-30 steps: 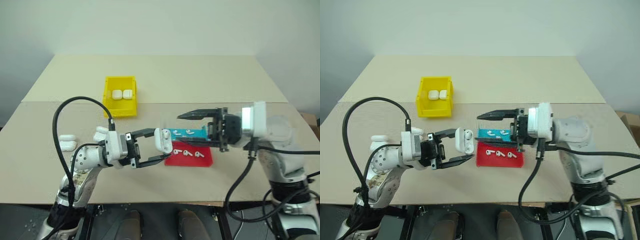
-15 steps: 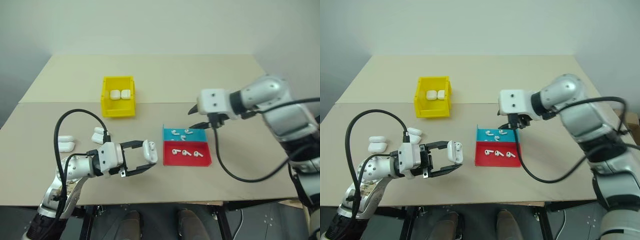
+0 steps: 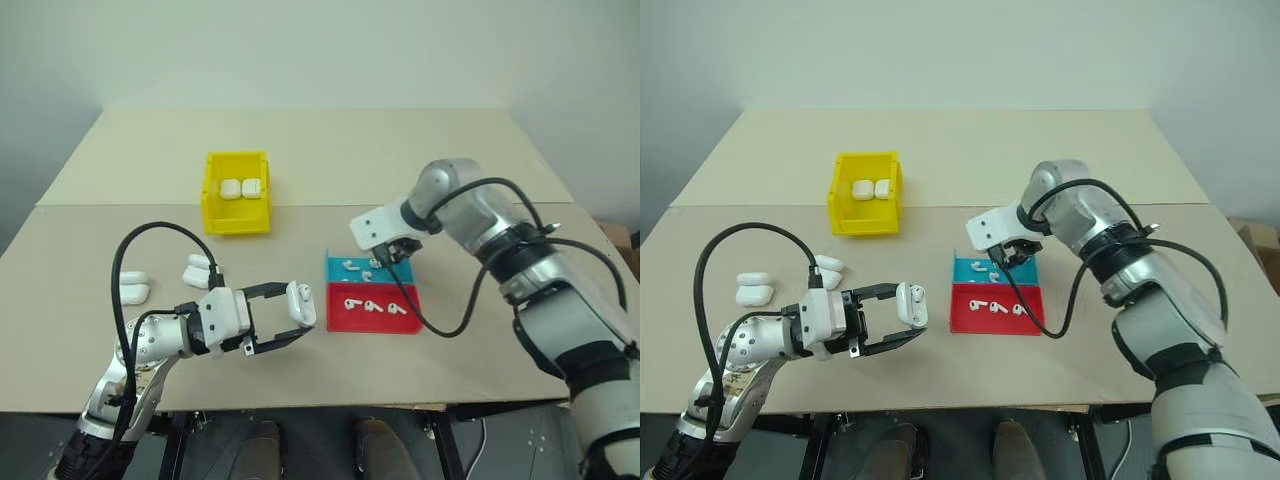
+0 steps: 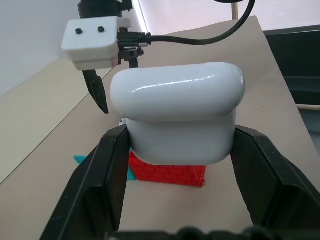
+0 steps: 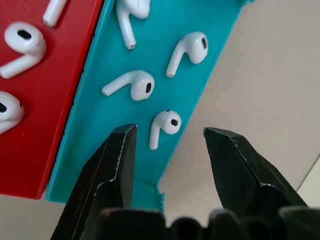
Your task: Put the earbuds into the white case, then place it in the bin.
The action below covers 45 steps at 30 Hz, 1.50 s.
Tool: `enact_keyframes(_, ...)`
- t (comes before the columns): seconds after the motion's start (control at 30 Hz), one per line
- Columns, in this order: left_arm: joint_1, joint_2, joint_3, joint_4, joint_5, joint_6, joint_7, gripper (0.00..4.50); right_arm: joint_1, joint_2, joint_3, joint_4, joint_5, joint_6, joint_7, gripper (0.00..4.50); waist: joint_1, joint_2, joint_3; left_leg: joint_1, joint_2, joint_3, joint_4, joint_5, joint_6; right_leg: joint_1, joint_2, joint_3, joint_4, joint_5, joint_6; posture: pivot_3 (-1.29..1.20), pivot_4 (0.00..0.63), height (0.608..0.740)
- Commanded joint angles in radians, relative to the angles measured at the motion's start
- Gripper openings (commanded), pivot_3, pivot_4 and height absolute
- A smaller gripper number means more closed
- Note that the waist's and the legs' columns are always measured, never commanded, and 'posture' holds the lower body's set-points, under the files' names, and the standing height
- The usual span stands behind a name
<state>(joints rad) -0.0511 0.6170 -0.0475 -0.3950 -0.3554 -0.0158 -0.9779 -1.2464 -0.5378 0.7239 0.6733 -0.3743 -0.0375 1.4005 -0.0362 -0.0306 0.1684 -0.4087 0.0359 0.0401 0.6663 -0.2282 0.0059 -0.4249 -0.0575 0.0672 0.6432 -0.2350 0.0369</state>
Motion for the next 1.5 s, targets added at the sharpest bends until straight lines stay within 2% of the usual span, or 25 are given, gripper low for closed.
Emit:
enact_keyframes(0.03,0.01,0.0,0.002,-0.057,-0.002,0.001,0.018,2.76,-0.047,0.033,-0.021,0.073,-0.021,-0.045,0.012,2.6,-0.004,0.0,0.0,0.0,0.0,0.0,0.0,0.0,0.0,0.0,0.0,0.0,0.0,0.0,0.0,0.0,0.15,0.74)
enact_keyframes(0.3,0.028,0.008,0.002,-0.077,0.005,0.011,0.04,2.76,-0.08,0.092,-0.031,0.248,-0.064,-0.12,-0.029,2.6,-0.007,0.0,0.0,0.001,0.0,0.0,-0.001,0.0,0.0,0.0,0.0,0.0,0.001,0.0,0.0,0.0,0.15,0.74)
enact_keyframes(0.67,0.017,0.008,-0.003,-0.07,0.014,0.007,0.038,2.76,-0.103,0.14,-0.055,0.364,-0.098,-0.188,-0.097,2.6,-0.009,0.0,0.0,0.002,0.0,0.0,-0.001,0.0,0.0,0.0,0.0,0.0,0.002,0.0,0.0,0.0,0.15,0.74)
enact_keyframes(0.93,0.019,0.01,-0.004,-0.072,0.021,0.008,0.039,2.76,-0.104,0.146,-0.07,0.396,-0.109,-0.218,-0.095,2.6,-0.009,0.001,0.0,0.002,0.0,0.0,-0.001,0.0,0.0,0.0,0.0,0.0,0.002,0.0,0.0,0.0,0.15,0.74)
enact_keyframes(1.03,0.019,0.01,-0.004,-0.072,0.021,0.008,0.04,2.76,-0.1,0.144,-0.071,0.393,-0.118,-0.233,-0.1,2.03,-0.009,0.001,0.0,0.002,0.0,0.0,-0.001,0.0,0.0,0.0,0.0,0.0,0.002,0.0,0.0,0.0,0.15,0.74)
enact_keyframes(1.5,0.022,0.006,-0.006,-0.068,0.03,-0.002,0.038,2.76,-0.095,0.148,-0.078,0.391,-0.124,-0.259,-0.104,2.03,-0.009,0.001,0.0,0.002,0.0,0.0,-0.001,0.0,0.0,0.0,0.0,0.0,0.002,0.0,0.0,0.0,0.15,0.74)
